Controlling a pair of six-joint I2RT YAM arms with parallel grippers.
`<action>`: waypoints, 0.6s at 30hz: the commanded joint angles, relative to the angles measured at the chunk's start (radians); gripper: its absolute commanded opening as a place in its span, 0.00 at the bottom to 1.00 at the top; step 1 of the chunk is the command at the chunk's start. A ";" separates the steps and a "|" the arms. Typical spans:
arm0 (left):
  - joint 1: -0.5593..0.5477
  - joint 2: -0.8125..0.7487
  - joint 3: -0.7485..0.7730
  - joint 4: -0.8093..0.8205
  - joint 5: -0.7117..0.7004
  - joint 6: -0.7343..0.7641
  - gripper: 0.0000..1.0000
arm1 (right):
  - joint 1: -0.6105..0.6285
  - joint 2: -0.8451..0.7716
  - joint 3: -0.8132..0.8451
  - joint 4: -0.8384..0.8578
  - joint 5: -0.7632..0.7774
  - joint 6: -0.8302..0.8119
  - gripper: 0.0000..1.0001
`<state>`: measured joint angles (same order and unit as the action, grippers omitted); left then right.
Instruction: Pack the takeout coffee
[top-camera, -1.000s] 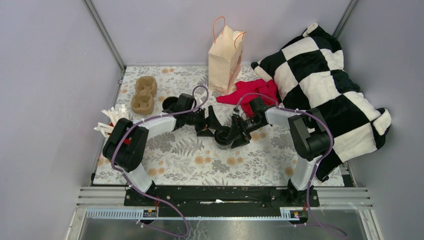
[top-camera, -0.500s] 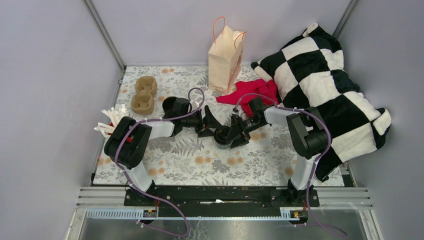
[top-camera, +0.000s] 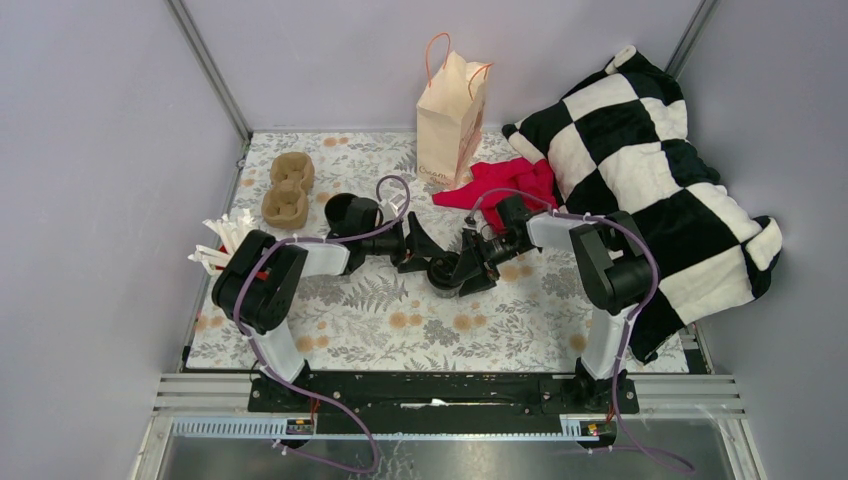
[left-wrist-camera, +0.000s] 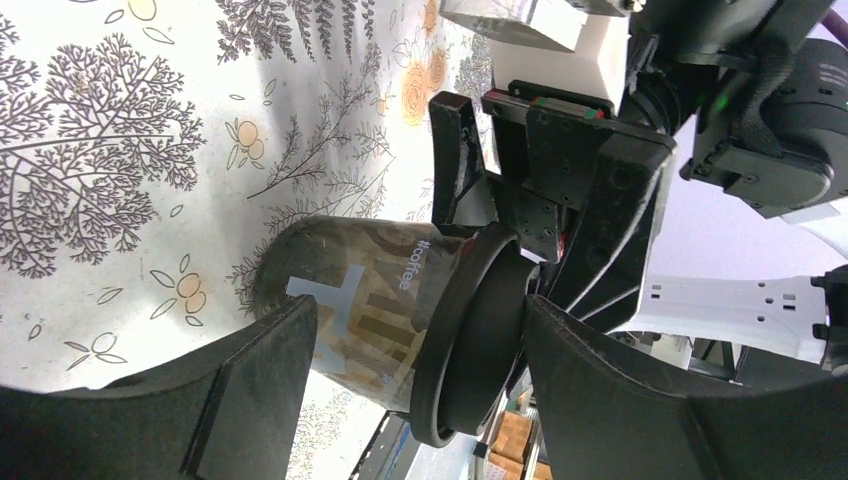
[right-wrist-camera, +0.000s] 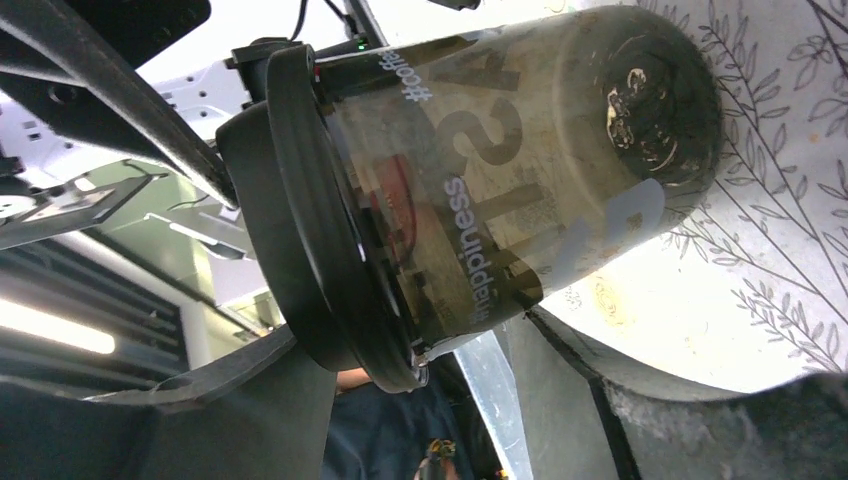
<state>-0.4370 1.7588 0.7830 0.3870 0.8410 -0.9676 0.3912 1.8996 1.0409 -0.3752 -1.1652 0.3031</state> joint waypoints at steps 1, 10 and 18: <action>0.007 0.027 -0.073 -0.048 -0.059 0.058 0.75 | -0.016 0.082 -0.014 0.071 0.055 0.027 0.65; 0.009 0.022 -0.104 -0.137 -0.137 0.118 0.71 | -0.028 0.226 -0.062 0.126 0.163 0.101 0.55; 0.010 0.024 -0.117 -0.189 -0.171 0.155 0.70 | -0.028 0.247 -0.088 0.093 0.333 0.115 0.52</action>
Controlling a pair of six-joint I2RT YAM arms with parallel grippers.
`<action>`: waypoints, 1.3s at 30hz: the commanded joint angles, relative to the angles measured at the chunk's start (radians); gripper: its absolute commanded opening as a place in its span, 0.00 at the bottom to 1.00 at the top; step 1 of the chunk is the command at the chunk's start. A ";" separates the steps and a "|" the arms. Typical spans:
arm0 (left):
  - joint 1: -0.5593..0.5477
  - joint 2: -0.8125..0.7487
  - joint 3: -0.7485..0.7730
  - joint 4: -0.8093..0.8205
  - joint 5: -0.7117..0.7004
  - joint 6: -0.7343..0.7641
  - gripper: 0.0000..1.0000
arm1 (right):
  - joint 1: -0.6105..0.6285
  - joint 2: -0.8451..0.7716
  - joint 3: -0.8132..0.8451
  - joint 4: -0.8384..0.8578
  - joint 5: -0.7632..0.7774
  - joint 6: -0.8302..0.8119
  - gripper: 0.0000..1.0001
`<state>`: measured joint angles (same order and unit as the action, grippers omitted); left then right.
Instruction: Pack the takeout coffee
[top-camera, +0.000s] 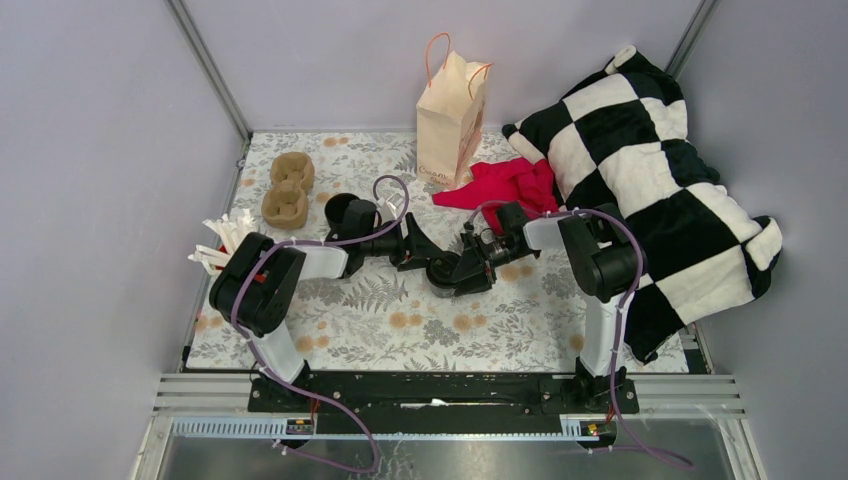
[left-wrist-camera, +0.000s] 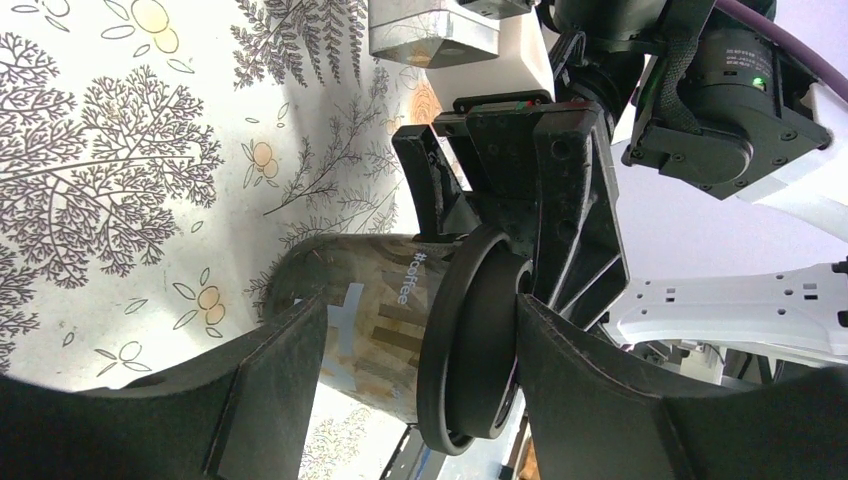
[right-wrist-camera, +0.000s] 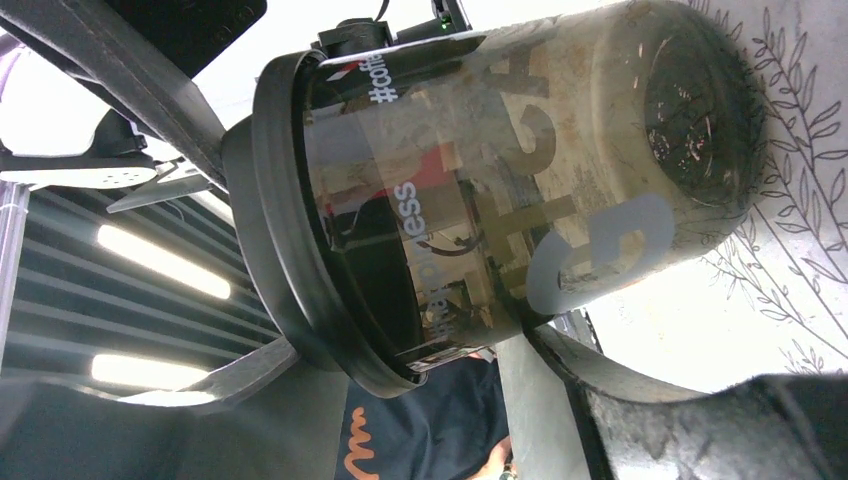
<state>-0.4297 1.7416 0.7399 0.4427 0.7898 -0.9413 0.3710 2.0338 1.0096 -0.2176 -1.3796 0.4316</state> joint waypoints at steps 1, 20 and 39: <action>0.002 0.036 -0.076 -0.244 -0.117 0.136 0.70 | -0.007 0.098 -0.056 -0.073 0.564 -0.025 0.53; 0.000 -0.092 0.383 -0.726 -0.161 0.288 0.99 | -0.006 -0.228 0.287 -0.469 0.595 -0.200 0.95; 0.002 -0.596 0.415 -1.000 -0.669 0.326 0.99 | 0.371 -0.133 0.707 -0.698 1.363 -0.389 1.00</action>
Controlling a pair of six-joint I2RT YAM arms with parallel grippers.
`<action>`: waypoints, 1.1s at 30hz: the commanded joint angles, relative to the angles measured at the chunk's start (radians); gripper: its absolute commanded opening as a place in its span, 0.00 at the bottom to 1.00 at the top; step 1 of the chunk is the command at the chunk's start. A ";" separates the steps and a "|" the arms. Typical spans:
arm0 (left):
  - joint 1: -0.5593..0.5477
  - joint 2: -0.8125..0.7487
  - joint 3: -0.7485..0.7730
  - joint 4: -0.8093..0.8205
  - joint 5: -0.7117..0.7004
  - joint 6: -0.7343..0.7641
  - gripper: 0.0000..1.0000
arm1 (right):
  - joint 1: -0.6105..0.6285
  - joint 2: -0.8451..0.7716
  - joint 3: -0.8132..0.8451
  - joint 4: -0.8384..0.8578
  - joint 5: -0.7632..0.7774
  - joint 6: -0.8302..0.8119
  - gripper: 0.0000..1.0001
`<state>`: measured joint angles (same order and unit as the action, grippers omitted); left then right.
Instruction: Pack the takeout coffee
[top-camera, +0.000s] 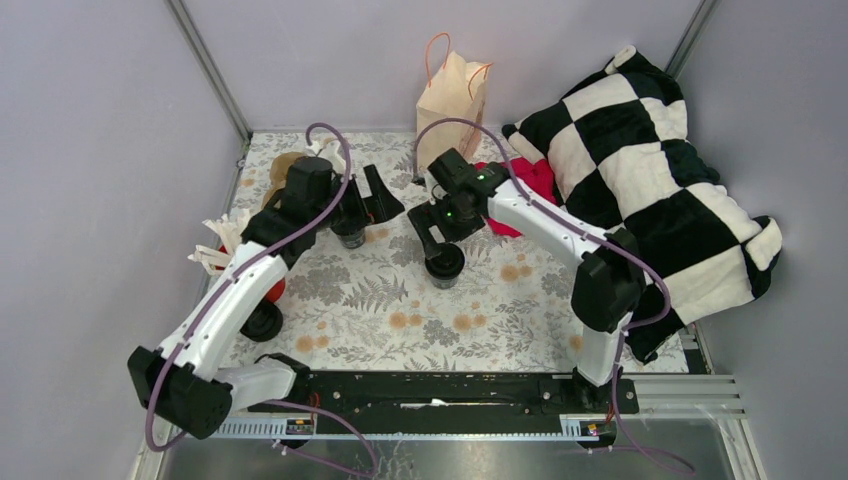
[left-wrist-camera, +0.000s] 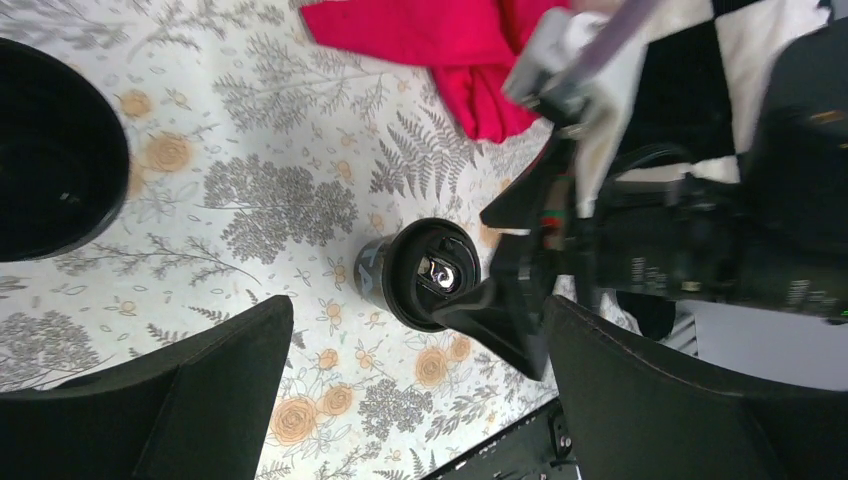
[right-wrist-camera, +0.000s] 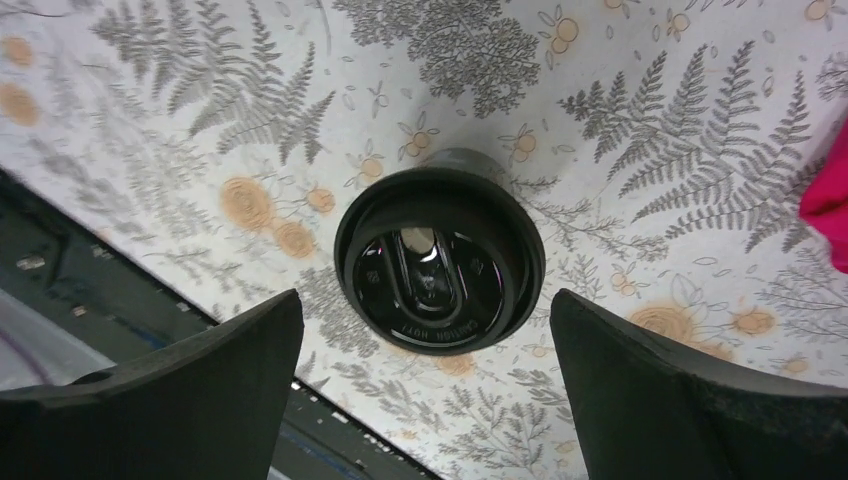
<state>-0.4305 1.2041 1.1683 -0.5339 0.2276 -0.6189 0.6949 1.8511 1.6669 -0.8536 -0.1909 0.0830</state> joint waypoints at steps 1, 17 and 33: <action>0.003 -0.071 -0.018 -0.029 -0.113 0.002 0.99 | 0.069 0.056 0.058 -0.063 0.200 -0.039 1.00; 0.003 -0.118 -0.060 -0.030 -0.127 -0.021 0.99 | 0.140 0.106 0.084 -0.102 0.344 -0.025 0.79; 0.003 -0.078 -0.065 0.017 -0.069 -0.022 0.99 | -0.305 -0.251 -0.324 0.021 0.266 0.103 0.77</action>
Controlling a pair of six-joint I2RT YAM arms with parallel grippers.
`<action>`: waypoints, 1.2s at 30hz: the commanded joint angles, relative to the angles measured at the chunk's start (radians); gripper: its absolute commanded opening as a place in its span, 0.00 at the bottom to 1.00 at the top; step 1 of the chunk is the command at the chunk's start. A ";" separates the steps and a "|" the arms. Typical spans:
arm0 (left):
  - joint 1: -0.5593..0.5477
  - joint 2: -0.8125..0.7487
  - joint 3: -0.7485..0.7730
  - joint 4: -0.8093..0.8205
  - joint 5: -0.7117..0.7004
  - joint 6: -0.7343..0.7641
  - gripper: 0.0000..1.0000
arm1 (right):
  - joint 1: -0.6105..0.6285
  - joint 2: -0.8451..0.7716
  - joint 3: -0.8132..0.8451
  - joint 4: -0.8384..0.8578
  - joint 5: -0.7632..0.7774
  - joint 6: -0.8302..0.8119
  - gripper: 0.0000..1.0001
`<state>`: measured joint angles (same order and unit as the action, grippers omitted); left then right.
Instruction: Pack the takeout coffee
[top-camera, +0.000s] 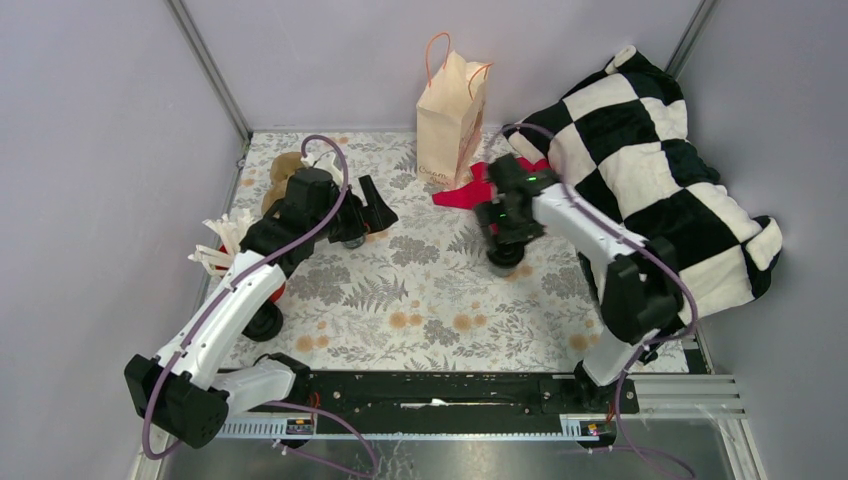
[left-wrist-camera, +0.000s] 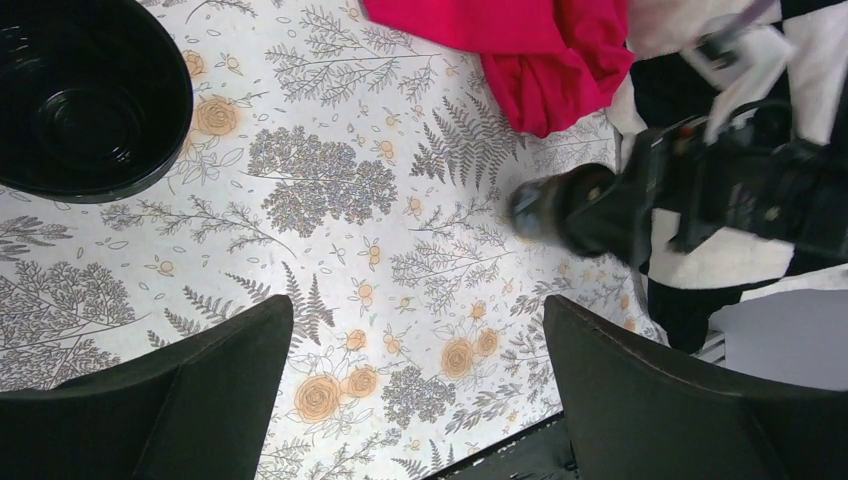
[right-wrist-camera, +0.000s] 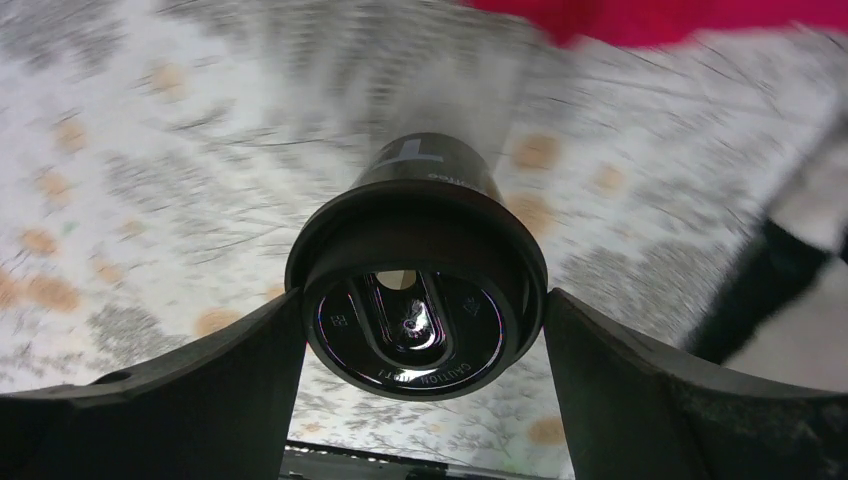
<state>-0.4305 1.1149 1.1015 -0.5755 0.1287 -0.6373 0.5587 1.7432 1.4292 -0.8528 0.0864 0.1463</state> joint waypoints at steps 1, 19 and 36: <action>0.003 0.018 0.005 0.062 0.036 -0.003 0.99 | -0.220 -0.169 -0.120 0.032 -0.027 0.039 0.77; 0.003 0.084 0.094 0.054 0.080 0.053 0.99 | -0.411 -0.193 -0.169 -0.001 -0.056 -0.003 1.00; 0.012 0.203 0.307 -0.089 -0.100 0.148 0.99 | -0.397 -0.224 0.100 -0.139 -0.266 0.028 1.00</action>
<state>-0.4297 1.2747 1.2297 -0.5991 0.1875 -0.5598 0.1478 1.5566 1.4254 -0.9463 -0.0334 0.1543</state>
